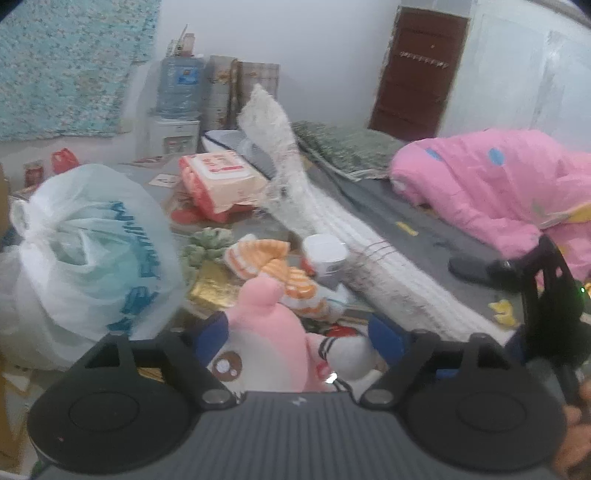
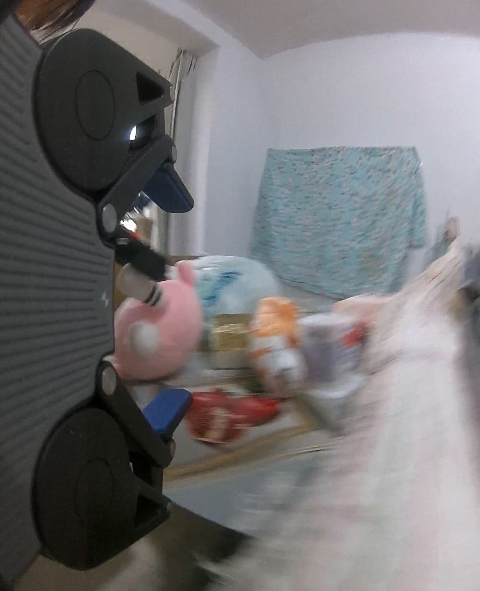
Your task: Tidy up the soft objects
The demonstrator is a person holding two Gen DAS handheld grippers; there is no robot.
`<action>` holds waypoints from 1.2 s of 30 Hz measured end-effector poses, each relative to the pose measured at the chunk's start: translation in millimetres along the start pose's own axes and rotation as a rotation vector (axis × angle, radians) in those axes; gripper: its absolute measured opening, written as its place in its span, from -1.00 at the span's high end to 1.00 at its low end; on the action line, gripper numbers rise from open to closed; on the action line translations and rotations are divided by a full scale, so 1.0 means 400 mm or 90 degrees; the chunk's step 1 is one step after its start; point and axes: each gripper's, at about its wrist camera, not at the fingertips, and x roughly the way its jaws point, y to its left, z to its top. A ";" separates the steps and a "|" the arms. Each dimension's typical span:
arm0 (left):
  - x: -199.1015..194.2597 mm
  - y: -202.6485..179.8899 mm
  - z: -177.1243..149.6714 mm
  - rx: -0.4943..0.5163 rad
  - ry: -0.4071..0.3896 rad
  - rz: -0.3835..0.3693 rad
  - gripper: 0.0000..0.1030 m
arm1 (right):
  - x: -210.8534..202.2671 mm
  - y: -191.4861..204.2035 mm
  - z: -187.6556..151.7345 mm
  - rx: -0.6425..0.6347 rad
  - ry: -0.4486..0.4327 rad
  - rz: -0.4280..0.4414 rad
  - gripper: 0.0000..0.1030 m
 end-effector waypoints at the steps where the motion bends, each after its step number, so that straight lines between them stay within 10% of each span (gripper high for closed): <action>1: -0.003 0.000 -0.002 -0.002 -0.002 -0.014 -0.73 | -0.011 0.009 0.004 -0.013 -0.011 -0.005 -0.98; 16: -0.049 0.058 -0.051 -0.034 0.054 -0.032 -0.69 | 0.105 0.156 0.023 -0.203 0.013 -0.102 -0.98; 24: 0.002 0.035 -0.088 -0.030 0.150 -0.147 -0.57 | 0.181 0.208 0.028 -0.269 0.044 -0.119 -0.98; 36: 0.054 0.044 -0.087 -0.060 0.154 -0.104 -0.53 | 0.215 0.142 -0.002 -0.176 0.134 -0.127 -0.99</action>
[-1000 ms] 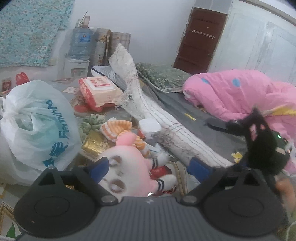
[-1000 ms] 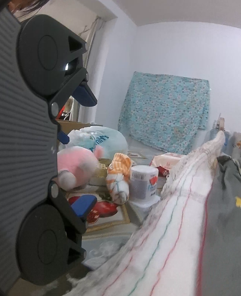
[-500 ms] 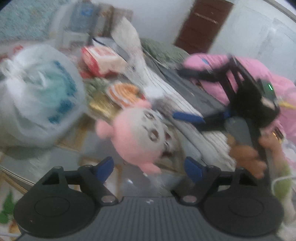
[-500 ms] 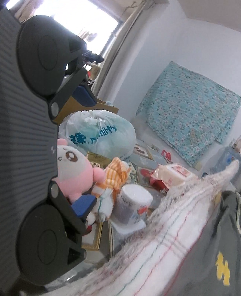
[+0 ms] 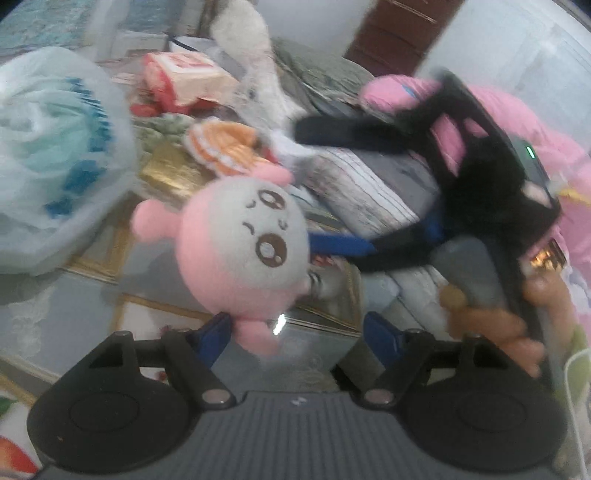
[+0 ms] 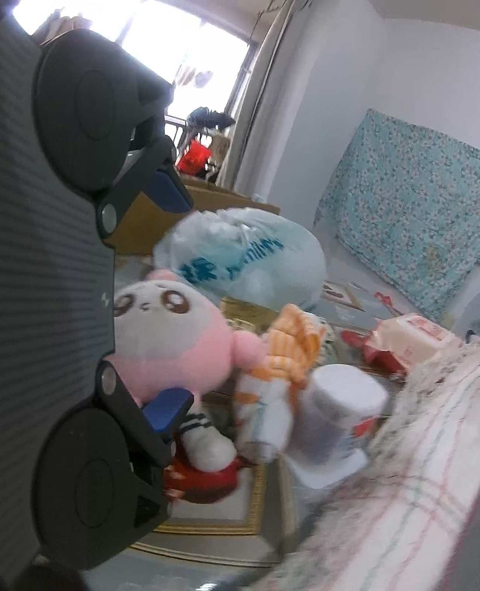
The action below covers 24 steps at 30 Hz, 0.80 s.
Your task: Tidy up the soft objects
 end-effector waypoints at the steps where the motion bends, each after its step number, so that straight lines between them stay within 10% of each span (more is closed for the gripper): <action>1: -0.012 0.009 0.000 -0.006 -0.012 0.009 -0.53 | -0.003 -0.004 -0.008 0.010 0.009 0.012 -0.98; 8: -0.072 0.095 0.007 -0.066 -0.075 0.070 -0.54 | 0.023 -0.037 -0.082 0.108 0.103 0.125 -0.98; 24: -0.018 0.043 0.002 -0.009 -0.037 0.061 -0.56 | -0.088 0.017 0.025 -0.013 -0.071 0.033 -0.98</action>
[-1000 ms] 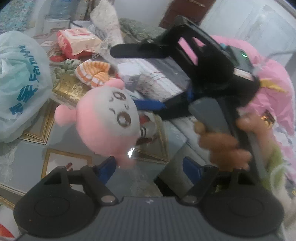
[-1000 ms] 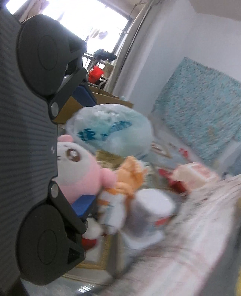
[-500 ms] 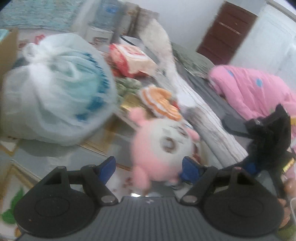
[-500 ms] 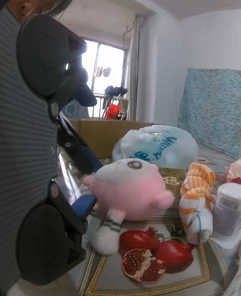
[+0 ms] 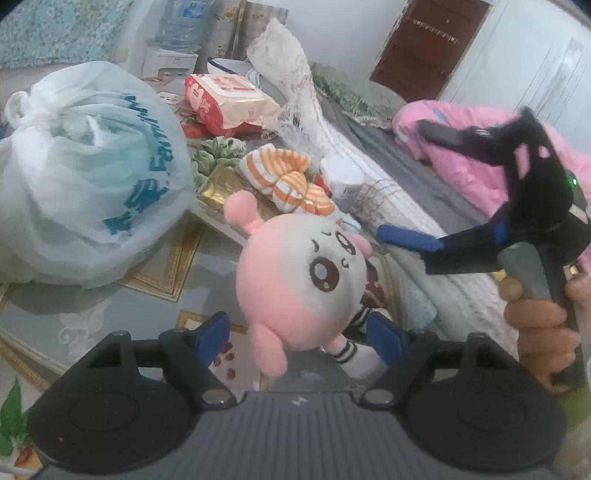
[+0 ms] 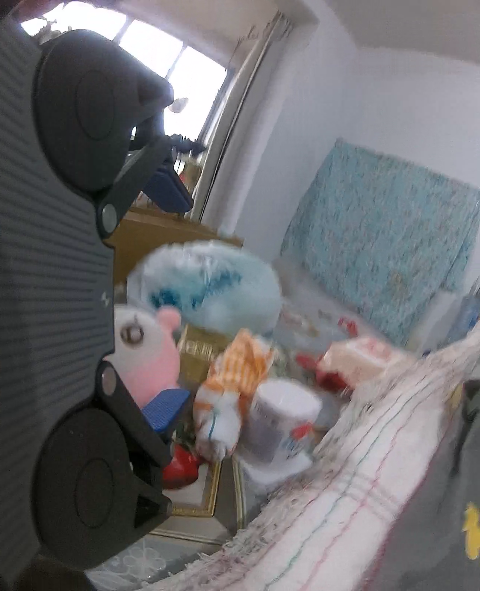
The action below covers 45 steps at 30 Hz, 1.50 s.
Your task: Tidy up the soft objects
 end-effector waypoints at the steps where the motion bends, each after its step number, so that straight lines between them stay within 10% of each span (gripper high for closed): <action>1: 0.011 -0.004 0.003 0.000 0.000 0.006 -0.55 | 0.015 -0.009 -0.003 0.002 0.006 -0.011 -0.98; 17: 0.002 -0.011 0.008 0.011 -0.060 0.030 -0.41 | 0.050 -0.020 -0.088 -0.046 0.050 -0.058 -0.50; 32: -0.001 0.040 0.015 -0.023 -0.041 0.013 -0.41 | 0.077 0.009 -0.081 -0.098 0.037 -0.098 -0.49; 45: -0.130 -0.013 0.038 0.012 -0.128 0.062 -0.39 | 0.097 0.043 -0.107 -0.088 0.071 -0.003 -0.53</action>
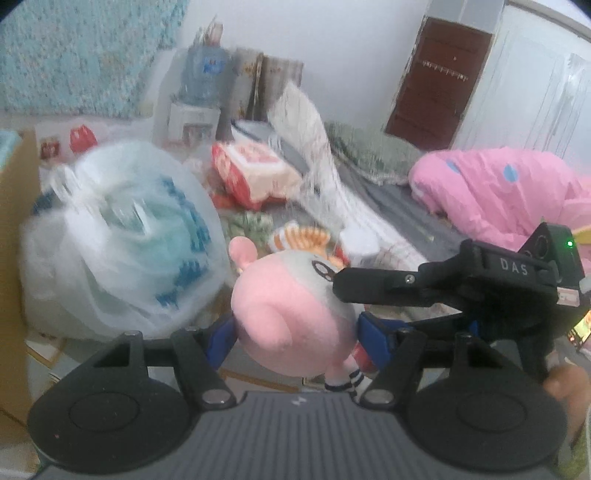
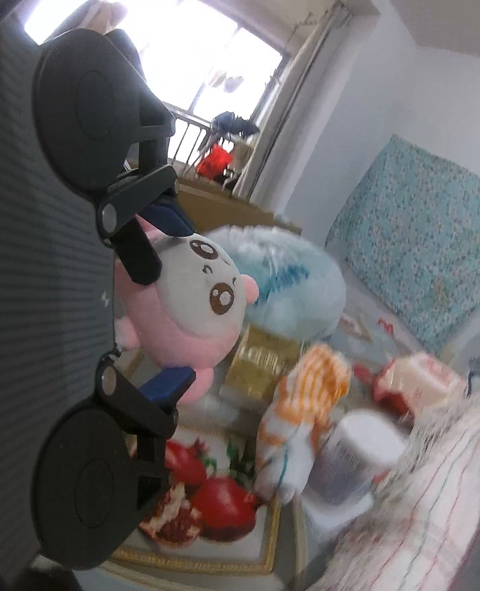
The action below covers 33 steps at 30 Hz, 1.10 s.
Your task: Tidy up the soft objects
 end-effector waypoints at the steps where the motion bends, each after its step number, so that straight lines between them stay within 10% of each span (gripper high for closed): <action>1: -0.020 -0.003 0.005 0.004 -0.013 0.005 -0.39 | -0.002 0.018 0.002 -0.008 -0.001 0.009 -0.53; 17: -0.396 0.228 0.179 -0.071 -0.199 0.229 -0.39 | 0.346 0.519 0.123 -0.232 0.145 0.183 -0.65; 33: -0.325 0.628 0.166 -0.273 -0.124 0.178 -0.41 | 0.752 0.634 0.095 -0.317 0.229 0.079 -0.65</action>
